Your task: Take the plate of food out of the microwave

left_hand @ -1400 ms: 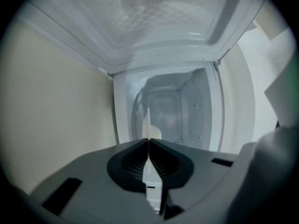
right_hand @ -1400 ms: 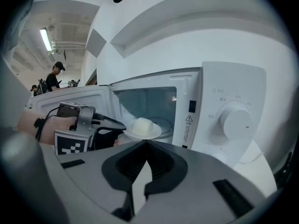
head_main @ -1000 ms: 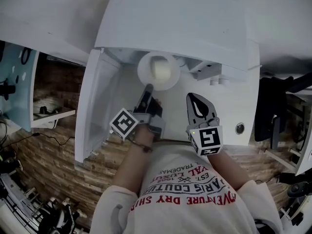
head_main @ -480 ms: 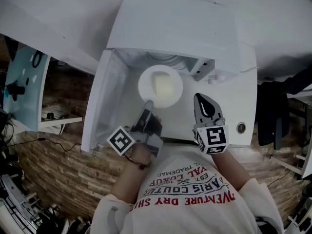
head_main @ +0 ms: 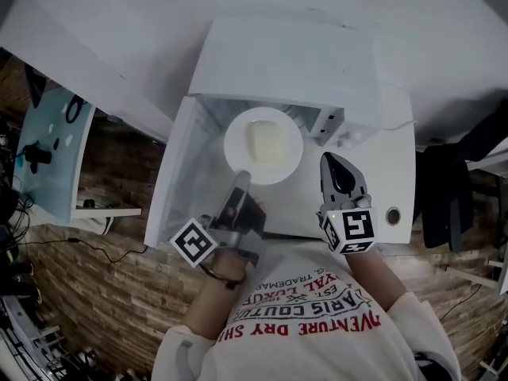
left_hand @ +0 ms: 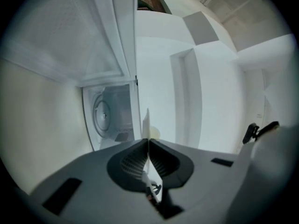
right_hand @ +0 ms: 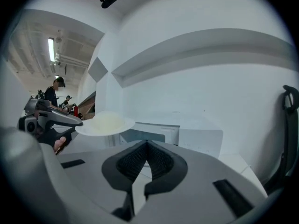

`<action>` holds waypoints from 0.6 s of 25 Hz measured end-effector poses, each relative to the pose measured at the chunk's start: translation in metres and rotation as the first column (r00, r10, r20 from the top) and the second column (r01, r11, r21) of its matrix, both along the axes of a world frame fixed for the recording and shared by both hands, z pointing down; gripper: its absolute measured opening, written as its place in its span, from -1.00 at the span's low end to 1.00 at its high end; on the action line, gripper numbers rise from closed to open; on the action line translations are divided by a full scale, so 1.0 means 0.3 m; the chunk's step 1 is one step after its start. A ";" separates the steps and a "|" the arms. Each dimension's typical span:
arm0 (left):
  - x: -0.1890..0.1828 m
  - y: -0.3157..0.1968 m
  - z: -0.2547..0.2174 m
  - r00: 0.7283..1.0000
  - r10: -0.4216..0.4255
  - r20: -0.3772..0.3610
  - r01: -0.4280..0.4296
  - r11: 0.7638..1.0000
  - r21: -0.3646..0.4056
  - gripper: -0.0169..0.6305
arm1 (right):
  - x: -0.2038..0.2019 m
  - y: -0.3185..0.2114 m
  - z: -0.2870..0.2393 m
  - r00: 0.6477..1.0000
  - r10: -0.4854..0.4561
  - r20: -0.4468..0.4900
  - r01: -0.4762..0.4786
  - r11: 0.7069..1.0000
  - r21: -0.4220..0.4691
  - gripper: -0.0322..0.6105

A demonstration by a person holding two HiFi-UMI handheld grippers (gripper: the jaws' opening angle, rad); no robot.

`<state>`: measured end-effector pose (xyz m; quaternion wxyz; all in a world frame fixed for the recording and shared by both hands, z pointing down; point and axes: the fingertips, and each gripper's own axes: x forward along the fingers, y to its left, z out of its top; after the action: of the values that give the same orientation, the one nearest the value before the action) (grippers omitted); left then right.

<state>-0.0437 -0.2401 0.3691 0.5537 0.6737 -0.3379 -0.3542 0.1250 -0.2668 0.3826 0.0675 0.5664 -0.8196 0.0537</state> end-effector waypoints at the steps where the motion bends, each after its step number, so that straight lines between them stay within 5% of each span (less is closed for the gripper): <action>1: 0.001 -0.002 -0.016 1.000 0.004 -0.001 -0.004 1.000 0.012 -0.90 | -0.003 -0.002 -0.014 1.000 0.002 -0.001 -0.002 1.000 0.010 -0.89; 7: 0.006 -0.018 -0.073 1.000 0.022 -0.015 -0.021 0.998 0.056 -0.90 | -0.011 -0.017 -0.092 1.000 0.020 -0.007 -0.019 0.996 0.089 -0.89; 15: 0.006 -0.038 -0.077 0.999 0.045 -0.029 -0.043 0.998 0.054 -0.90 | -0.032 -0.041 -0.102 1.000 0.005 -0.003 -0.005 0.996 0.085 -0.89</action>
<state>-0.0419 -0.2515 0.3460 0.5484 0.6899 -0.3049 -0.3610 0.1156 -0.2791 0.3521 0.0445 0.5710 -0.8195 0.0178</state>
